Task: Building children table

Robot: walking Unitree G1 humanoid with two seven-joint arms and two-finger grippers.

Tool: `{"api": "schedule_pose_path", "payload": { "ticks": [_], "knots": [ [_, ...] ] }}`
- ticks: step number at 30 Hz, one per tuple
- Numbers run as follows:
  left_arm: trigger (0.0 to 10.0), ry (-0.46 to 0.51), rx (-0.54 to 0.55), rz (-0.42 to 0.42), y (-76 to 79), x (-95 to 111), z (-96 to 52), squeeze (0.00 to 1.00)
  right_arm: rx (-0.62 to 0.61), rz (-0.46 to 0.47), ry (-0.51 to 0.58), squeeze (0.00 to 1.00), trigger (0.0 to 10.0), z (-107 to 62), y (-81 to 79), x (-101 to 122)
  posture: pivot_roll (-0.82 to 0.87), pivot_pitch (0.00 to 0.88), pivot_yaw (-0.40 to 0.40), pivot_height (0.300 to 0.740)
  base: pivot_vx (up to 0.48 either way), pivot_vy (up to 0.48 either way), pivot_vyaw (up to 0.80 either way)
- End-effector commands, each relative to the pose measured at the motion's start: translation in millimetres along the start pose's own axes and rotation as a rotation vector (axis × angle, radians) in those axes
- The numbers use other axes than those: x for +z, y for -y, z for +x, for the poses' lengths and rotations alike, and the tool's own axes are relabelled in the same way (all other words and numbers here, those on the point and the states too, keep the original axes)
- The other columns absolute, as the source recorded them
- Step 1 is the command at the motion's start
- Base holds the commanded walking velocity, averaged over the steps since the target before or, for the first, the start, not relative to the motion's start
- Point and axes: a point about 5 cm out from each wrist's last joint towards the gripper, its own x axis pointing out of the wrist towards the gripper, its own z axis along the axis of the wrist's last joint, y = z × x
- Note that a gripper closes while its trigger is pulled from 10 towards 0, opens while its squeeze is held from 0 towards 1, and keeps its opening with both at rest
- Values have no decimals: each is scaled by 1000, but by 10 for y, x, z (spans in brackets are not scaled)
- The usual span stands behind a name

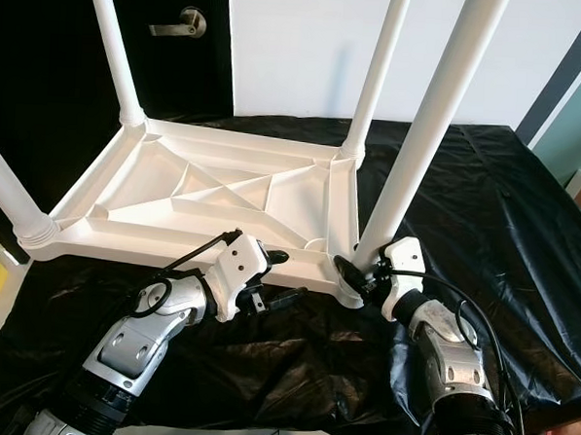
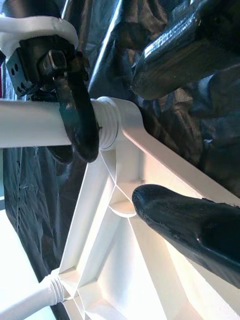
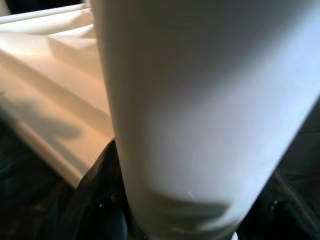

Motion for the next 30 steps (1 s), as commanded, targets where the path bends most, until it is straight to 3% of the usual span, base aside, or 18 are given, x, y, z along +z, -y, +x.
{"api": "schedule_pose_path", "payload": {
  "ticks": [1, 12, 18, 24, 30],
  "knots": [
    [10000, -16, 55, 7, -3, -33, 16, 0, -101, -38, -95, 0, 10000, -77, 27, -159, -6, 0, -42, 740, 0, 0, 0],
    [10000, -29, 61, 15, 5, -51, 13, 0, -371, 58, -97, 0, 10000, -72, -164, -246, -9, 0, -33, 740, 0, 0, 0],
    [10000, -32, 66, 18, 1, -55, 18, 0, -455, 87, -90, 0, 10000, -57, -236, -235, -8, 0, -35, 740, 0, 0, 0],
    [10000, -37, 77, 21, -2, -53, 32, 0, -595, 130, -72, 0, 10000, -11, -438, -201, -5, 0, -45, 740, 0, 0, 0],
    [10000, -40, 84, 18, -16, -45, 46, 0, -614, 154, -51, 0, 10000, 34, -560, -150, -6, 0, -48, 740, 0, 0, 0]
  ]
}}
